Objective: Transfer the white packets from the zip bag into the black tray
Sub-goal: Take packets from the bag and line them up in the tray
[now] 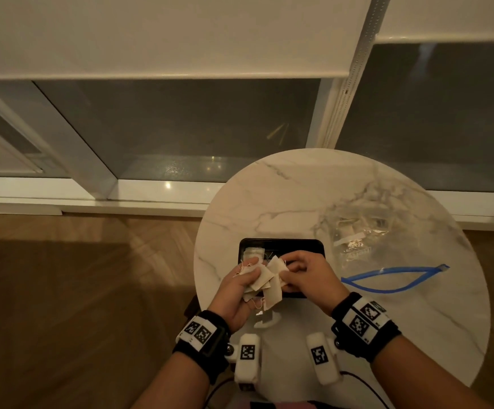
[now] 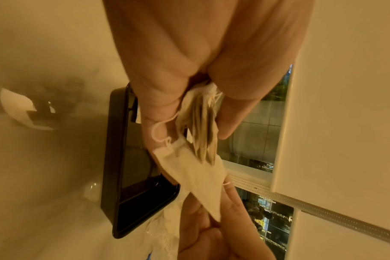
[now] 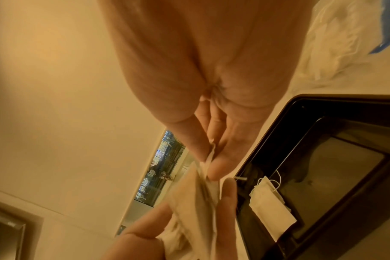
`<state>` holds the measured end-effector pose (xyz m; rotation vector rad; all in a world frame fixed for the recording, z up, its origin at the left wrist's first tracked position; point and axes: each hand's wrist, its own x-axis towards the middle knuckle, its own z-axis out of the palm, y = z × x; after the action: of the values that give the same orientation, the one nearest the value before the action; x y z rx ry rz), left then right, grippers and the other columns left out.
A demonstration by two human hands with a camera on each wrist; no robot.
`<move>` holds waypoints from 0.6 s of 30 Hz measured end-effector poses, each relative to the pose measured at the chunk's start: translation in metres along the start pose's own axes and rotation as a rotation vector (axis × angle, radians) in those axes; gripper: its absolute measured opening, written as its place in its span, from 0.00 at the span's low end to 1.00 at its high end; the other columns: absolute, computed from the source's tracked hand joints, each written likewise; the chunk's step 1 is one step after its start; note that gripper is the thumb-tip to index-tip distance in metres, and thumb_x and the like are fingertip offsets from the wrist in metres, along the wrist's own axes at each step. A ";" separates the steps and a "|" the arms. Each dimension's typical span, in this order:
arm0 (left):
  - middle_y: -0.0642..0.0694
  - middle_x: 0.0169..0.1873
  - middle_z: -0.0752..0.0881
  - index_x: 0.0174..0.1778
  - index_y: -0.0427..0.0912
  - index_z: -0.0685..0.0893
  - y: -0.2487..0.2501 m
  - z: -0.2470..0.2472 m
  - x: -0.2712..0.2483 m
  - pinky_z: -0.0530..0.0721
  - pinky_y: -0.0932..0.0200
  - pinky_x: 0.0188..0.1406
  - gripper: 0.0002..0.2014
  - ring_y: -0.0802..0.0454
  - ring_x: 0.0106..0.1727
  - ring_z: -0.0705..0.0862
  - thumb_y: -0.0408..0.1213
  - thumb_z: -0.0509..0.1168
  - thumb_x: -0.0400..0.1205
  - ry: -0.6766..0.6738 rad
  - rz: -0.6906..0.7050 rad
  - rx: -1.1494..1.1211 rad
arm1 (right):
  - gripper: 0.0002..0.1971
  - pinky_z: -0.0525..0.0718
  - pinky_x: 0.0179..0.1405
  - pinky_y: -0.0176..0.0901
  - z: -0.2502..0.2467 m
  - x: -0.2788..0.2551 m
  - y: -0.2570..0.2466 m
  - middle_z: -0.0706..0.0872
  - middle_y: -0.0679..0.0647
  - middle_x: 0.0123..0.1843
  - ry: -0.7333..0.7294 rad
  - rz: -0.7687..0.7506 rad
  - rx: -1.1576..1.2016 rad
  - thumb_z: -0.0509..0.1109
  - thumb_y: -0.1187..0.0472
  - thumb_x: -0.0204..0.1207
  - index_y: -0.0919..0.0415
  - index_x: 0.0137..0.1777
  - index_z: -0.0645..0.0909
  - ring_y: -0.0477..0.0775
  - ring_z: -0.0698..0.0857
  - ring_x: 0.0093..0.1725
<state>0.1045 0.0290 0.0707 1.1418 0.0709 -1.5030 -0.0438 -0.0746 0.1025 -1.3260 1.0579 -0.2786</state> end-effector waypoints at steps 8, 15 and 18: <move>0.34 0.49 0.90 0.64 0.42 0.83 0.006 -0.026 0.013 0.77 0.50 0.43 0.16 0.36 0.50 0.84 0.23 0.65 0.83 -0.044 -0.002 0.068 | 0.13 0.89 0.36 0.39 0.017 0.019 0.001 0.90 0.60 0.44 0.039 0.013 -0.094 0.76 0.69 0.76 0.60 0.59 0.84 0.54 0.92 0.41; 0.35 0.55 0.89 0.63 0.42 0.82 0.011 -0.042 0.017 0.87 0.40 0.47 0.18 0.37 0.53 0.89 0.18 0.64 0.82 0.016 0.075 0.137 | 0.09 0.89 0.38 0.39 0.022 0.027 0.004 0.92 0.59 0.42 -0.043 0.022 -0.105 0.77 0.68 0.75 0.61 0.54 0.88 0.51 0.91 0.39; 0.39 0.51 0.91 0.64 0.45 0.81 0.013 -0.053 0.019 0.83 0.38 0.51 0.19 0.40 0.49 0.91 0.19 0.63 0.83 0.061 0.085 0.073 | 0.06 0.87 0.38 0.36 0.020 0.033 0.009 0.93 0.57 0.44 -0.062 0.029 -0.149 0.76 0.66 0.77 0.61 0.53 0.89 0.50 0.91 0.42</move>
<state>0.1488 0.0437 0.0376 1.2343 0.0091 -1.4057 -0.0146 -0.0828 0.0767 -1.4426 1.0605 -0.1380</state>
